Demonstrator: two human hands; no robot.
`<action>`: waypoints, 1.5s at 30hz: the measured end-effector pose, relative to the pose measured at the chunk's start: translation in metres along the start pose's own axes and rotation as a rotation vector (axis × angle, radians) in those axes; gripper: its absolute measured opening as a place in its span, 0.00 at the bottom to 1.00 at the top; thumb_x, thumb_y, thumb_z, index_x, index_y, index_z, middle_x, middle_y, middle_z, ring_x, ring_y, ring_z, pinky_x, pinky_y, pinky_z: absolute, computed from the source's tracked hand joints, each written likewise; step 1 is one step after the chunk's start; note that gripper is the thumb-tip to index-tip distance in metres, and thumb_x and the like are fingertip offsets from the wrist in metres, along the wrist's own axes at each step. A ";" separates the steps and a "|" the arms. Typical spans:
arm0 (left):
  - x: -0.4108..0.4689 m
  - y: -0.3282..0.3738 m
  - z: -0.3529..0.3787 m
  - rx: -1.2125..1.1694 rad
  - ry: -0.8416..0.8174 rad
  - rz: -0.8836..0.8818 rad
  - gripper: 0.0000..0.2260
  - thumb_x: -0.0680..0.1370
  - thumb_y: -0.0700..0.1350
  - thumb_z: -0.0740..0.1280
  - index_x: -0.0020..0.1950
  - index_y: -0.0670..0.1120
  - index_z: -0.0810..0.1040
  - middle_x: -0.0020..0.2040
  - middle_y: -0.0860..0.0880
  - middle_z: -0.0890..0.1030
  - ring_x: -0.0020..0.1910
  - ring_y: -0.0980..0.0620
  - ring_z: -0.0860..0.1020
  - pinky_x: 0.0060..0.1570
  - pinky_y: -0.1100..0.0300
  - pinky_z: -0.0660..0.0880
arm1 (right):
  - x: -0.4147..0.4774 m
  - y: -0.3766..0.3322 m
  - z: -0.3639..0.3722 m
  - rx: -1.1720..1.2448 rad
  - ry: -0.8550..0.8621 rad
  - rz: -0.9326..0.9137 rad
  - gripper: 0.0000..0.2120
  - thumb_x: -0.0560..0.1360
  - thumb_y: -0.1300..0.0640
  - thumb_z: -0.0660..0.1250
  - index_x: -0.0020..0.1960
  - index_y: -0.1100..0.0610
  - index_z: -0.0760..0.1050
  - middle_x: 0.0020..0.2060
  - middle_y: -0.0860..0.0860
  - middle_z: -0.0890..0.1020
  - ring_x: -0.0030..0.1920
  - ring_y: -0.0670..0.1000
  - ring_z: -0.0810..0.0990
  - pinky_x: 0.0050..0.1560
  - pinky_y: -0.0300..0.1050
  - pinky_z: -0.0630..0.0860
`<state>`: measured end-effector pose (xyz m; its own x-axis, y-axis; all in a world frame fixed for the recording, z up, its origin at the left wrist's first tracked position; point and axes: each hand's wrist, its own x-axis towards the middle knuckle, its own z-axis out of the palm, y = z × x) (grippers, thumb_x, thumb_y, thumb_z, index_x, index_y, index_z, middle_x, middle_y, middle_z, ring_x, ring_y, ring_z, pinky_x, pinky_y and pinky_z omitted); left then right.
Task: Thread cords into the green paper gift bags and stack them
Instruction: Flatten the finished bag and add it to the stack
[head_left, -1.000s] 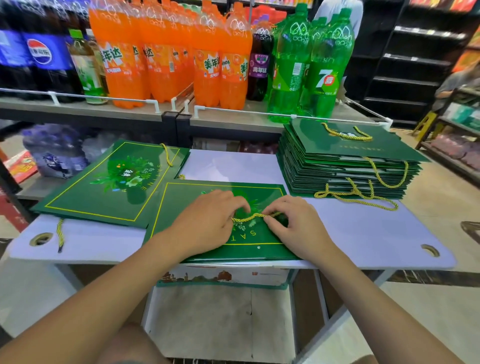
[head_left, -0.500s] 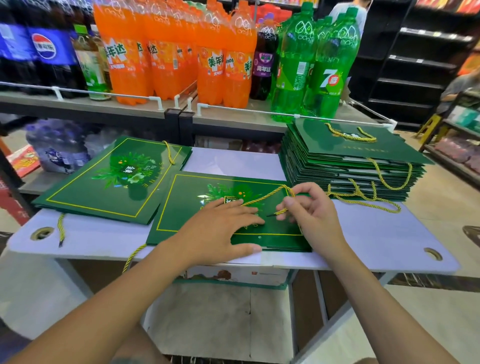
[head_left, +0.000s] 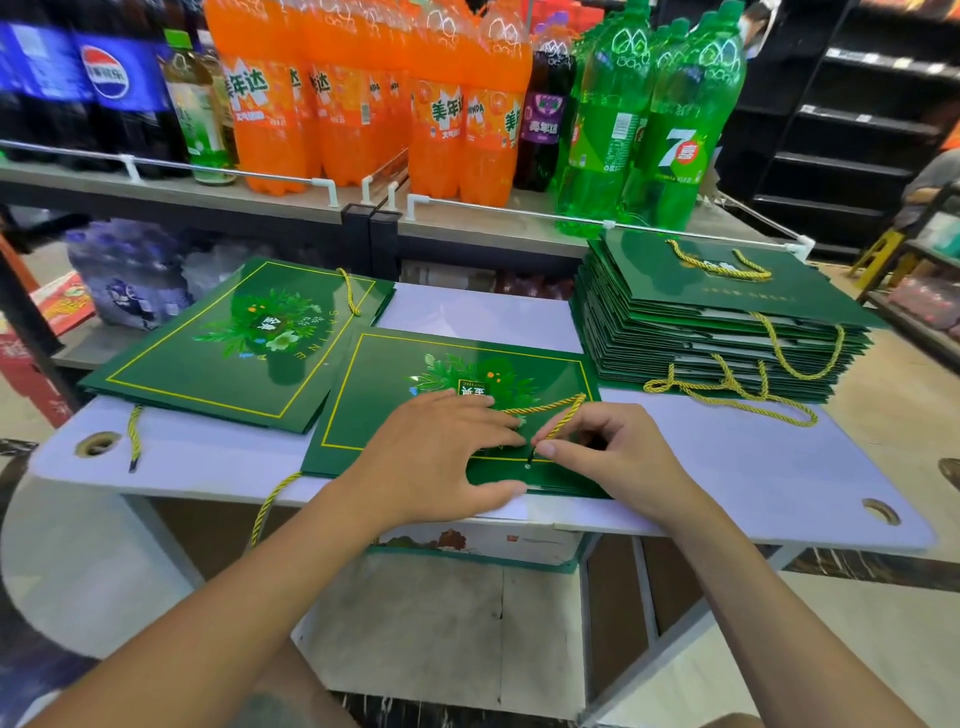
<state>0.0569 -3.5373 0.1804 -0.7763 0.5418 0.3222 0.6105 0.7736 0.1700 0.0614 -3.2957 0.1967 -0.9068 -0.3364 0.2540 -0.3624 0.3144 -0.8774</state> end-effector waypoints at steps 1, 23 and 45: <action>0.000 0.000 0.000 0.002 0.000 0.002 0.28 0.75 0.72 0.59 0.70 0.62 0.78 0.71 0.63 0.76 0.75 0.58 0.69 0.76 0.53 0.63 | 0.000 -0.001 0.001 0.004 -0.014 -0.007 0.02 0.74 0.63 0.77 0.43 0.59 0.85 0.44 0.50 0.88 0.37 0.43 0.78 0.41 0.36 0.73; -0.002 0.005 -0.002 -0.080 0.185 0.033 0.19 0.81 0.65 0.58 0.59 0.60 0.85 0.54 0.61 0.86 0.56 0.57 0.82 0.50 0.50 0.81 | 0.017 -0.023 -0.009 -0.493 -0.161 -0.125 0.06 0.78 0.51 0.73 0.43 0.50 0.85 0.43 0.39 0.77 0.45 0.44 0.79 0.44 0.35 0.70; -0.001 -0.003 0.001 -0.173 0.177 -0.004 0.26 0.84 0.65 0.49 0.53 0.57 0.85 0.48 0.58 0.86 0.48 0.54 0.83 0.43 0.50 0.80 | -0.042 -0.068 0.040 -0.647 0.287 0.169 0.08 0.79 0.46 0.65 0.45 0.43 0.82 0.26 0.41 0.81 0.30 0.45 0.79 0.38 0.46 0.79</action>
<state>0.0554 -3.5401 0.1788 -0.7482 0.4610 0.4772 0.6373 0.6993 0.3237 0.1326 -3.3385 0.2298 -0.9502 -0.0192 0.3111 -0.1871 0.8335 -0.5200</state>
